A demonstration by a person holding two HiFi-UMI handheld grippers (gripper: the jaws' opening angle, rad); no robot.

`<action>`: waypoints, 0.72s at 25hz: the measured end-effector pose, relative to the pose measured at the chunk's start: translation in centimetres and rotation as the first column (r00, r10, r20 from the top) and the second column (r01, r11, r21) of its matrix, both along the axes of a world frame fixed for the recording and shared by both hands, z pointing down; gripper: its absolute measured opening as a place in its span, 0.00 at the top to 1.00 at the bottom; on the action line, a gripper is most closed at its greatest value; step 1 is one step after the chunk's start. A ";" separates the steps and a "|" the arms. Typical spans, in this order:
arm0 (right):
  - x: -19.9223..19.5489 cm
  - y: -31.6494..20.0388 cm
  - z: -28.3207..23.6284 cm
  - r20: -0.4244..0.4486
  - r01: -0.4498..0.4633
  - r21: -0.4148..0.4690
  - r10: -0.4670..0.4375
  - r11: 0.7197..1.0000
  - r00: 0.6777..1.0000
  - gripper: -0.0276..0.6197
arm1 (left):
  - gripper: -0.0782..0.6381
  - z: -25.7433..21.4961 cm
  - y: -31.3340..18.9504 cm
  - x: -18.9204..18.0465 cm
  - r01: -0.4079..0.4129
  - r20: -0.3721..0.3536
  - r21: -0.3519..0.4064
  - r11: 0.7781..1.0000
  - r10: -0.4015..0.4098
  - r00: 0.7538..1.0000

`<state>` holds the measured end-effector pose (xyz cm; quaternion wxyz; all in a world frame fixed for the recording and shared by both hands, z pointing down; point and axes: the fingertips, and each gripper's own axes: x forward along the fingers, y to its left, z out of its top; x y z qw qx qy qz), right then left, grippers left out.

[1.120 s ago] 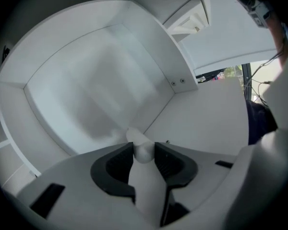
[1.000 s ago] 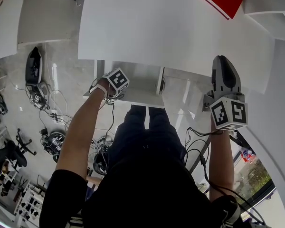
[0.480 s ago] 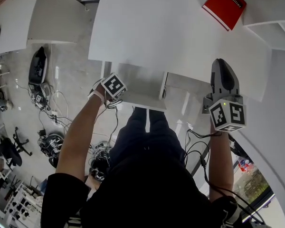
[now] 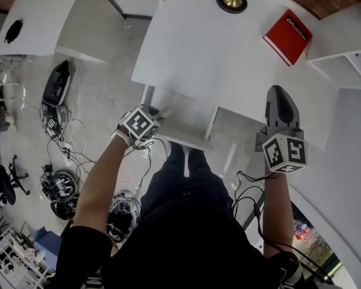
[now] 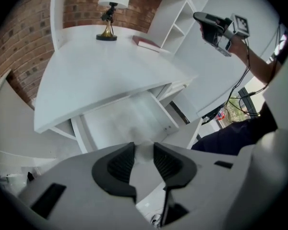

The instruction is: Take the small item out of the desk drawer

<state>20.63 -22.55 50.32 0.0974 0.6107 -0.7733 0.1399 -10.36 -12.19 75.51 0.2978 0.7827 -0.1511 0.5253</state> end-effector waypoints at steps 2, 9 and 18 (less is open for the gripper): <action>-0.9 -0.1 -0.8 0.002 0.015 0.015 -0.016 1.000 1.000 0.91 | 0.72 -1.4 -0.1 -0.5 0.024 -0.017 0.039 0.999 -0.023 1.000; -3.5 -0.2 -4.0 -0.011 0.061 0.069 -0.060 0.996 0.998 0.92 | 0.72 -8.4 0.2 -0.8 0.117 -0.157 0.124 0.985 -0.097 0.983; -5.1 -0.5 -8.6 -0.030 0.081 0.150 -0.078 0.985 0.997 0.92 | 0.72 -17.3 -3.9 -1.6 0.302 -0.314 0.327 0.896 -0.198 0.928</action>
